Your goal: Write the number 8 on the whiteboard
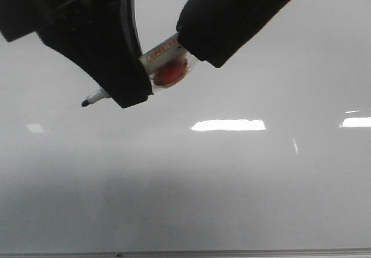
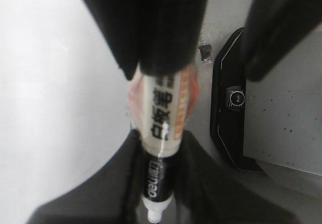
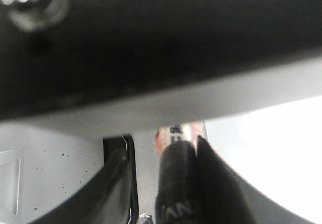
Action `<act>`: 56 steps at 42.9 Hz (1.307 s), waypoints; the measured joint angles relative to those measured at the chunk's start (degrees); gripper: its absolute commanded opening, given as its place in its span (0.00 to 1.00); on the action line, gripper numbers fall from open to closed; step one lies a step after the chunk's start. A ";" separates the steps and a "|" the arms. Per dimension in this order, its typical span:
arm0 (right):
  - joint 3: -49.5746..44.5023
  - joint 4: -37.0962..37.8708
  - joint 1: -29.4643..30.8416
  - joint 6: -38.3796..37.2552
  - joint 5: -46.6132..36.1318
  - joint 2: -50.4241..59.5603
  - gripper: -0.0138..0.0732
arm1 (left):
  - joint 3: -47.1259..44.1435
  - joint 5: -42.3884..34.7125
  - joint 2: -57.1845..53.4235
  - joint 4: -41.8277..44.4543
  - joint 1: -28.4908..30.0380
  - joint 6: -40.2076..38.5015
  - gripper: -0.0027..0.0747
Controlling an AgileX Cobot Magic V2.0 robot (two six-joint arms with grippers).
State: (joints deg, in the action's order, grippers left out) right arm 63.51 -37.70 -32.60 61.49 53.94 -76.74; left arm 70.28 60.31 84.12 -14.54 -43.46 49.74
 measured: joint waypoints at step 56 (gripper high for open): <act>-12.56 9.35 22.12 -33.70 -17.59 20.10 0.08 | -11.53 -9.02 -22.11 -3.67 24.07 -15.91 0.55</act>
State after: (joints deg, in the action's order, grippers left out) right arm 50.95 -28.36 -10.48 27.79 36.34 -56.64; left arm 58.75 51.30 62.01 -18.21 -19.39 33.83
